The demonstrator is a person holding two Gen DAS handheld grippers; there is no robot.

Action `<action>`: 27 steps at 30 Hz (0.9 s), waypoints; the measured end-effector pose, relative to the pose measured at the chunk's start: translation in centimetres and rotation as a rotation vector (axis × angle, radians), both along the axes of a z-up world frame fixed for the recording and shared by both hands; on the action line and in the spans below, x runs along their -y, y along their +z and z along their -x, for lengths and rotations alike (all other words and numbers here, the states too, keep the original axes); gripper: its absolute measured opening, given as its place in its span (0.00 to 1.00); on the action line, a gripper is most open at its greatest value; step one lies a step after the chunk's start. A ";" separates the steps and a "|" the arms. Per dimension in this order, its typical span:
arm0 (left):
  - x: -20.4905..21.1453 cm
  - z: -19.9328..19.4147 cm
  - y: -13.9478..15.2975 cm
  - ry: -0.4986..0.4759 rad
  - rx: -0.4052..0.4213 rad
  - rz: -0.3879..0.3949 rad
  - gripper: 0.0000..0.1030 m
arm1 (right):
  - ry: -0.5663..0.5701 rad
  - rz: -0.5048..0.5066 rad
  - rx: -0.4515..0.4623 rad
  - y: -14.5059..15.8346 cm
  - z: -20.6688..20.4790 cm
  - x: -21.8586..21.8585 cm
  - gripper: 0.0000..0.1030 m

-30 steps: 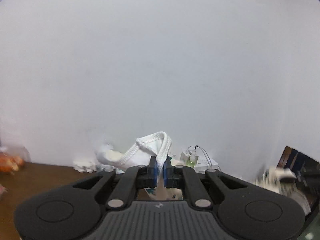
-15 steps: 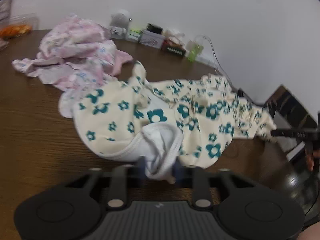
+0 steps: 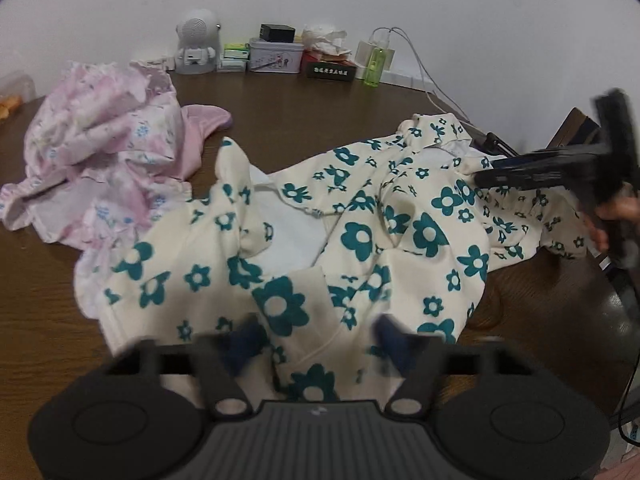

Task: Fold clothes
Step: 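Spread the cream shirt flat on the table with both grippers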

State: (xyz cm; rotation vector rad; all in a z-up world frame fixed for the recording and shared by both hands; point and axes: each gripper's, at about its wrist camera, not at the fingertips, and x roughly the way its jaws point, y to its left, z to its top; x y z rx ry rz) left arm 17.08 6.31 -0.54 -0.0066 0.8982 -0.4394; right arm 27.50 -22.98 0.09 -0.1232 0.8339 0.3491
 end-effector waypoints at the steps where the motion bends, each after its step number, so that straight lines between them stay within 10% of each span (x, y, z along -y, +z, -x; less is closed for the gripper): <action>1: 0.0 0.2 0.1 -0.014 0.002 0.008 0.07 | 0.014 0.005 -0.021 -0.5 -0.6 -0.6 0.13; 12: 4.1 10.0 3.0 -0.352 0.096 0.041 0.07 | -0.050 -0.057 0.108 5.2 9.1 6.8 0.06; 16: 7.7 11.0 1.3 -0.466 0.019 0.023 0.42 | -0.170 0.046 0.017 2.1 10.9 9.0 0.19; 19: 6.6 11.1 2.9 -0.427 0.087 0.048 0.61 | -0.239 -0.023 0.038 2.0 13.4 9.6 0.49; 22: 3.2 10.7 4.8 -0.310 0.165 0.070 0.76 | -0.204 -0.097 0.078 2.8 17.0 8.0 0.51; 27: 0.3 7.7 4.3 -0.162 0.203 -0.140 0.79 | 0.087 -0.134 0.073 2.9 23.0 0.3 0.65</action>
